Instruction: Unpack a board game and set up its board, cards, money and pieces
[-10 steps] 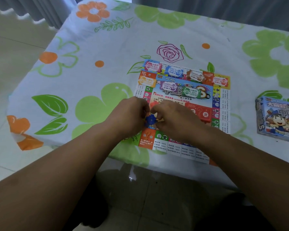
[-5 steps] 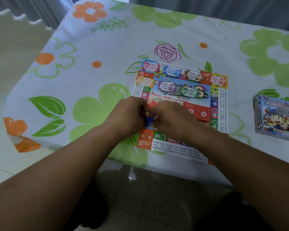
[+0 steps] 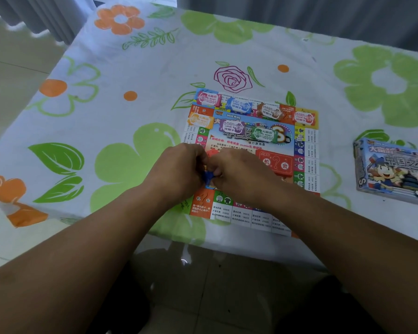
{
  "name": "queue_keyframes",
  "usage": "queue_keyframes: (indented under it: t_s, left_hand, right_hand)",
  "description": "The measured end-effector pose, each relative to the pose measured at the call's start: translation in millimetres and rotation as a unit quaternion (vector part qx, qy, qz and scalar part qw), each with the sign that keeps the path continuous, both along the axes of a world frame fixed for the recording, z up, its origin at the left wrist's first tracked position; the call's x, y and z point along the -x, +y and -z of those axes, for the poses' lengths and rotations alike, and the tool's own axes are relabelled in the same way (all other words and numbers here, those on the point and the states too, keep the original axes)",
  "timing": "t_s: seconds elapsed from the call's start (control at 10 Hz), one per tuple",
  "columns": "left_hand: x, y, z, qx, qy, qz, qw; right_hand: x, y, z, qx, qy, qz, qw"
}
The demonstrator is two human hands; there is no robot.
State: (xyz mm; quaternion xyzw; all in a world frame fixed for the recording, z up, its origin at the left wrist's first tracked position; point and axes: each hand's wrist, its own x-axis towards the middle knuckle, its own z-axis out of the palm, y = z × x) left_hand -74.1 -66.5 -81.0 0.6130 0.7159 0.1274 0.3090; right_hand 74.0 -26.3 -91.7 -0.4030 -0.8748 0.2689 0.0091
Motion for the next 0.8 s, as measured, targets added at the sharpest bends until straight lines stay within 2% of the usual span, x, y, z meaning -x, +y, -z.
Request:
queue_keyframes:
  t_s: [0.6,0.7,0.8]
  left_hand:
    - [2.6,3.5,-6.2,-0.012,-0.012,-0.019,1.000]
    - [0.4,4.8,-12.5,-0.030,-0.037,-0.045,0.998]
    - [-2.7,7.4,-21.8,-0.041,-0.113,-0.085,0.989]
  right_hand:
    - [-2.4,-2.4,-10.3,-0.008,0.011,0.035,0.999]
    - [-7.6,-1.3,-17.5,-0.006,0.023,0.065,0.998]
    - [-13.7,0.7,-25.2,-0.005,0.076,0.102,0.992]
